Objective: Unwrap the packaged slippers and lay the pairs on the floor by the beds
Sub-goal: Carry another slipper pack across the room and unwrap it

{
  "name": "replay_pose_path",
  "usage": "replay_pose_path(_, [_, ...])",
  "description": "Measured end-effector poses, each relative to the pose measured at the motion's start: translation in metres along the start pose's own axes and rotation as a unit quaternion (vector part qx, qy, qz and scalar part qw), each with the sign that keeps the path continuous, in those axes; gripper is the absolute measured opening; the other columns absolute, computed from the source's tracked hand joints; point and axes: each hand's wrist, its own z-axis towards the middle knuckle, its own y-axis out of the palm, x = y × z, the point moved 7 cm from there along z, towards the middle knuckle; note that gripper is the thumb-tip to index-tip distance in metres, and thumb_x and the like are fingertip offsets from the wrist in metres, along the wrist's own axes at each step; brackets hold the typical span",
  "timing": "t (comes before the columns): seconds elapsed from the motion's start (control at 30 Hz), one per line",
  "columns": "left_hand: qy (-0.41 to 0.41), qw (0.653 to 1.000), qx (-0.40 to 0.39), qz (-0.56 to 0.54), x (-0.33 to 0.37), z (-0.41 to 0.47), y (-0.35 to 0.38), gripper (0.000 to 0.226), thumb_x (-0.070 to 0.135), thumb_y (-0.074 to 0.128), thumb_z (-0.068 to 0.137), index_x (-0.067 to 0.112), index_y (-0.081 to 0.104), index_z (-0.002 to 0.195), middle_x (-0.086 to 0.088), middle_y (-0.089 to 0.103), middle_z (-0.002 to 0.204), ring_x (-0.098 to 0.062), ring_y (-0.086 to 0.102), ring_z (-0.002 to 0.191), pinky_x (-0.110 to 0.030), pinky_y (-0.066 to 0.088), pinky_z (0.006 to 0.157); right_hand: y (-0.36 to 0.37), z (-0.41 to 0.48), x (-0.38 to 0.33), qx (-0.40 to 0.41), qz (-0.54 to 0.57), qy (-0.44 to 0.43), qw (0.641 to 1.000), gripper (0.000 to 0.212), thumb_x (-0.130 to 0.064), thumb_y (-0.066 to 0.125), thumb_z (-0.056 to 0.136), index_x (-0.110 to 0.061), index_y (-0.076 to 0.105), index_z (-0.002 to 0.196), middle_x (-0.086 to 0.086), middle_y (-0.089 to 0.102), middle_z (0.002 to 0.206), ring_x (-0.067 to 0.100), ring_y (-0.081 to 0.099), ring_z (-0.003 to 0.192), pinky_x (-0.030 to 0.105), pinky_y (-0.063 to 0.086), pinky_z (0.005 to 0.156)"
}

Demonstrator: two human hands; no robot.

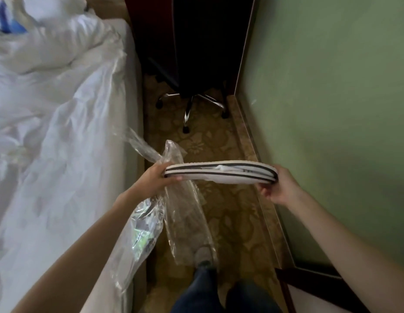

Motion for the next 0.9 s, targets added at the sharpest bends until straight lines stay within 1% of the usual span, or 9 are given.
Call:
replay_pose_path(0.1, [-0.024, 0.999, 0.013, -0.036, -0.015, 0.024, -0.018, 0.026, 0.066, 0.064, 0.072, 0.047, 0.059, 0.088, 0.012, 0.064, 0.082, 0.002, 0.061, 0.075, -0.017, 0.045, 0.067, 0.029, 0.022, -0.02, -0.037, 0.005, 0.011, 0.999, 0.046, -0.035, 0.031, 0.098, -0.001, 0.062, 0.099, 0.025, 0.067, 0.085, 0.038, 0.065, 0.075, 0.037, 0.058, 0.05])
replay_pose_path(0.2, [-0.05, 0.994, 0.01, -0.098, -0.032, 0.044, -0.024, 0.04, 0.069, 0.064, 0.071, 0.039, 0.062, 0.098, 0.005, 0.067, 0.088, -0.013, 0.065, 0.081, -0.029, 0.052, 0.07, 0.055, 0.05, -0.043, -0.068, 0.037, 0.02, 0.997, 0.042, -0.029, 0.032, 0.099, -0.001, 0.061, 0.11, 0.027, 0.065, 0.101, 0.043, 0.064, 0.093, 0.052, 0.06, 0.065])
replay_pose_path(0.27, [-0.068, 0.989, 0.01, -0.134, -0.042, 0.056, -0.029, 0.044, 0.065, 0.065, 0.073, 0.031, 0.062, 0.101, -0.003, 0.066, 0.091, -0.022, 0.064, 0.084, -0.036, 0.052, 0.073, 0.071, 0.072, -0.059, -0.082, 0.056, 0.028, 0.995, 0.041, -0.027, 0.032, 0.098, -0.001, 0.058, 0.117, 0.027, 0.065, 0.105, 0.042, 0.065, 0.095, 0.052, 0.059, 0.065])
replay_pose_path(0.4, [-0.134, 0.969, 0.039, -0.204, -0.061, 0.09, -0.048, 0.025, 0.054, 0.059, 0.08, 0.036, 0.068, 0.094, 0.005, 0.061, 0.092, -0.003, 0.062, 0.082, -0.016, 0.048, 0.069, 0.109, 0.122, -0.095, -0.106, 0.074, 0.043, 0.991, 0.042, -0.024, 0.035, 0.097, 0.002, 0.05, 0.127, 0.03, 0.059, 0.117, 0.043, 0.063, 0.1, 0.05, 0.058, 0.064])
replay_pose_path(0.47, [-0.17, 0.958, 0.07, -0.218, -0.074, 0.113, -0.057, 0.017, 0.04, 0.054, 0.092, 0.032, 0.067, 0.098, 0.0, 0.062, 0.1, -0.014, 0.062, 0.095, -0.025, 0.05, 0.081, 0.13, 0.148, -0.116, -0.108, 0.07, 0.046, 0.991, 0.044, -0.026, 0.035, 0.098, 0.001, 0.048, 0.13, 0.029, 0.058, 0.118, 0.043, 0.062, 0.102, 0.05, 0.058, 0.062])
replay_pose_path(0.57, [-0.186, 0.962, 0.11, -0.166, -0.082, 0.158, -0.079, 0.028, 0.037, 0.044, 0.099, 0.021, 0.064, 0.109, -0.005, 0.064, 0.106, -0.02, 0.06, 0.1, -0.033, 0.047, 0.091, 0.161, 0.188, -0.149, -0.115, 0.061, 0.06, 0.99, 0.05, -0.04, 0.035, 0.098, -0.005, 0.051, 0.13, 0.027, 0.061, 0.117, 0.042, 0.063, 0.101, 0.049, 0.058, 0.061])
replay_pose_path(0.73, [-0.233, 0.938, 0.168, -0.193, -0.11, 0.221, -0.105, 0.018, 0.028, 0.048, 0.099, 0.02, 0.061, 0.108, 0.003, 0.064, 0.092, -0.013, 0.059, 0.085, -0.03, 0.049, 0.08, 0.196, 0.244, -0.201, -0.09, -0.035, 0.048, 0.994, 0.07, -0.066, 0.04, 0.089, -0.003, 0.06, 0.113, 0.025, 0.059, 0.11, 0.04, 0.062, 0.097, 0.047, 0.057, 0.063])
replay_pose_path(0.8, [-0.241, 0.933, 0.176, -0.202, -0.127, 0.24, -0.107, 0.015, 0.023, 0.049, 0.099, 0.019, 0.061, 0.106, 0.001, 0.066, 0.094, -0.017, 0.06, 0.09, -0.032, 0.05, 0.081, 0.209, 0.263, -0.214, -0.086, -0.088, 0.046, 0.991, 0.052, -0.054, 0.048, 0.092, -0.006, 0.063, 0.106, 0.021, 0.058, 0.109, 0.036, 0.06, 0.098, 0.043, 0.056, 0.06])
replay_pose_path(0.9, [-0.286, 0.923, 0.18, -0.182, -0.168, 0.262, -0.104, 0.024, 0.028, 0.048, 0.099, 0.018, 0.061, 0.116, -0.007, 0.066, 0.114, -0.022, 0.06, 0.104, -0.038, 0.047, 0.097, 0.226, 0.302, -0.221, -0.098, -0.154, 0.033, 0.983, 0.016, -0.01, 0.052, 0.092, -0.016, 0.064, 0.102, 0.012, 0.056, 0.111, 0.029, 0.057, 0.098, 0.034, 0.055, 0.053])
